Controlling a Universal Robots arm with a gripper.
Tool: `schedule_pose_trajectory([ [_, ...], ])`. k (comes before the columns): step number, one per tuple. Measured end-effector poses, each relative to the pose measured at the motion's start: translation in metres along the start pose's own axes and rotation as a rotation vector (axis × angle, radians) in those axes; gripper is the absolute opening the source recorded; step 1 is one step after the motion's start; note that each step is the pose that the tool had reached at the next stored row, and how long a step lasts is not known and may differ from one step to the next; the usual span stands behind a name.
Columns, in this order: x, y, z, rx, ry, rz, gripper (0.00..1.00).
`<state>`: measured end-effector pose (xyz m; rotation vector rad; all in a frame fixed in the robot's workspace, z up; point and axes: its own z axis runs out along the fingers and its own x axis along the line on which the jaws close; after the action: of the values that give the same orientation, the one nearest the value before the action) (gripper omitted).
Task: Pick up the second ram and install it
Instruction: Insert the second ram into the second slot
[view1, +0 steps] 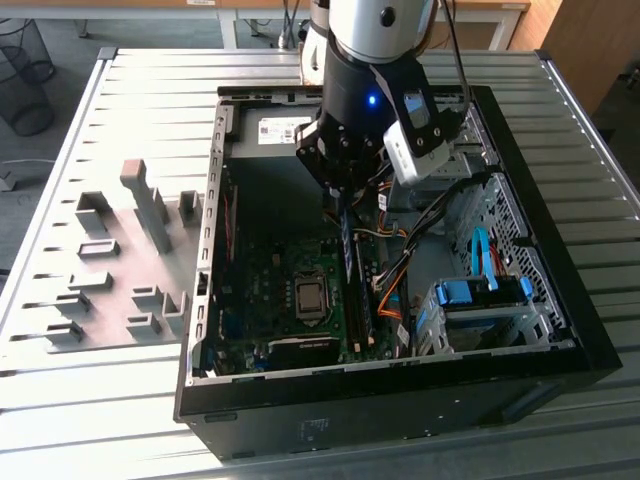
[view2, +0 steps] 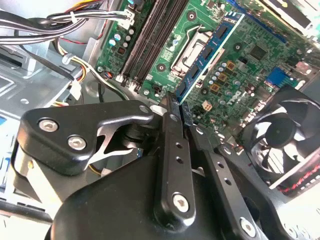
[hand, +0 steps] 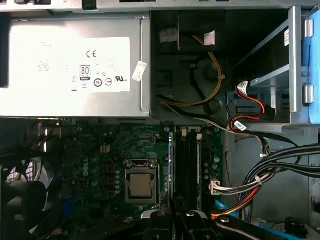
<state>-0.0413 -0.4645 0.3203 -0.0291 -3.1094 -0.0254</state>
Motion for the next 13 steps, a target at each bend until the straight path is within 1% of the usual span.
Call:
schedule_pose_trajectory([
  [6, -0.0068, 0.0, 0.0089, -0.0002, -0.0073, 0.0, 0.14],
  [13, -0.0092, -0.0002, 0.0215, -0.0001, -0.0083, 0.0, 0.14],
])
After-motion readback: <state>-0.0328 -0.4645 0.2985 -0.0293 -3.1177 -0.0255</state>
